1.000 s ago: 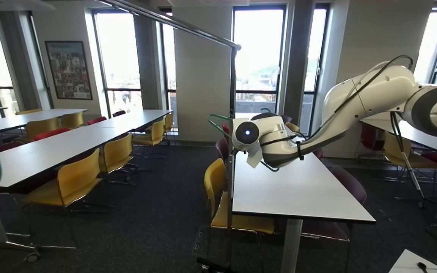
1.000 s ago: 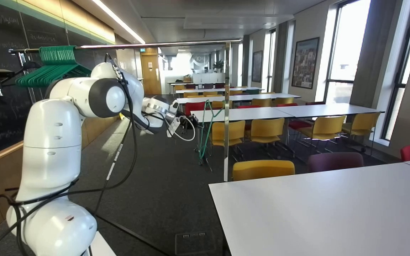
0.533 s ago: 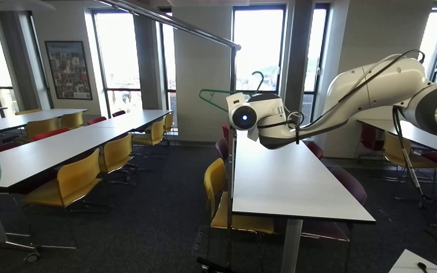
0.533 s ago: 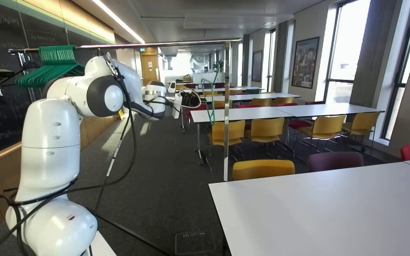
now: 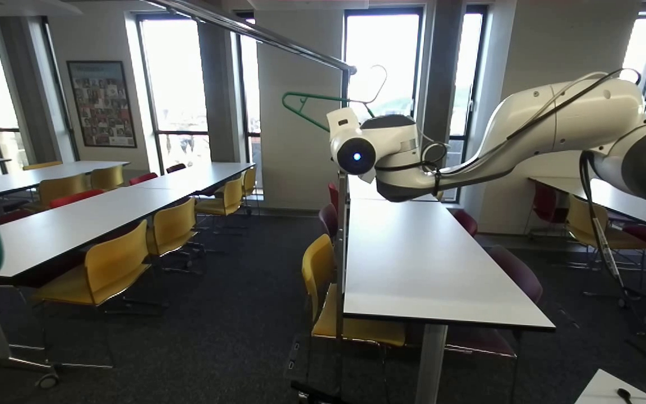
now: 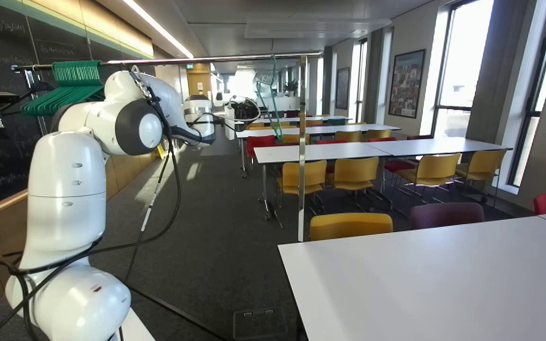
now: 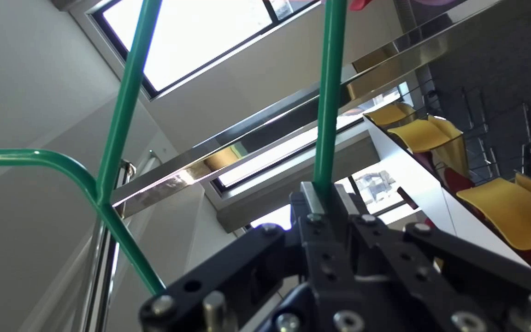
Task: Pick up the green coat hanger from the table and hang it on the silver rail
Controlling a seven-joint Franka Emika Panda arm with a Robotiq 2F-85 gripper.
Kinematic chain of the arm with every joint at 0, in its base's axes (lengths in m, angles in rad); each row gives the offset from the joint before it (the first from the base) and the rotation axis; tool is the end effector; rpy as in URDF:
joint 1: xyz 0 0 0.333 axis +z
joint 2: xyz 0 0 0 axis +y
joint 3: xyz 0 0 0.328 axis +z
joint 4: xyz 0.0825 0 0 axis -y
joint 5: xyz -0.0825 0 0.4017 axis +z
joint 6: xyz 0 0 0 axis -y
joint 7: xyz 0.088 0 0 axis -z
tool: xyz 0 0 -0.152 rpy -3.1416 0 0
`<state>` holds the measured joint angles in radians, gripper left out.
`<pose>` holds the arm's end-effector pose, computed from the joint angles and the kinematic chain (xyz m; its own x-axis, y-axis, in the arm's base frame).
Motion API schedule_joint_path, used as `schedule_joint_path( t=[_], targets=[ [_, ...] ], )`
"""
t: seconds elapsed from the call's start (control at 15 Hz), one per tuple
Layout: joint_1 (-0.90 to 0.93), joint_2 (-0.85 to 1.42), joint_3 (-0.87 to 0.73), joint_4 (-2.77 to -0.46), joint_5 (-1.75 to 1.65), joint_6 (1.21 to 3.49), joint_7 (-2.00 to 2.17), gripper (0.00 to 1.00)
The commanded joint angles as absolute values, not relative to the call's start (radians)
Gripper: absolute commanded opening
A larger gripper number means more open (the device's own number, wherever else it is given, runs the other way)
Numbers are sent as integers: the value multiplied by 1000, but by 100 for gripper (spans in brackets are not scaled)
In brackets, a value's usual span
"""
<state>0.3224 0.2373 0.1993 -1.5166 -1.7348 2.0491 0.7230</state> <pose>0.6741 0.2596 0.6272 0.4515 0.7463 0.4891 -0.2727 -0.4064 0.8720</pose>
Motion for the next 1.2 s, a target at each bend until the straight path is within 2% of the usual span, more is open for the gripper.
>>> schedule_joint_path(
  t=[0.0, 0.27, 0.47, 0.67, 1.13],
  targets=[
    [328, 263, 222, -1430, -1707, 1997, 675, 2],
    [344, 308, 230, -1337, -1619, 1923, 671, 2],
    [400, 363, 214, -1242, -1694, 1705, 671, 2],
    [440, 408, 207, -1174, -1765, 1580, 625, 2],
    [459, 507, 211, -1012, -1748, 1581, 366, 2]
  ],
)
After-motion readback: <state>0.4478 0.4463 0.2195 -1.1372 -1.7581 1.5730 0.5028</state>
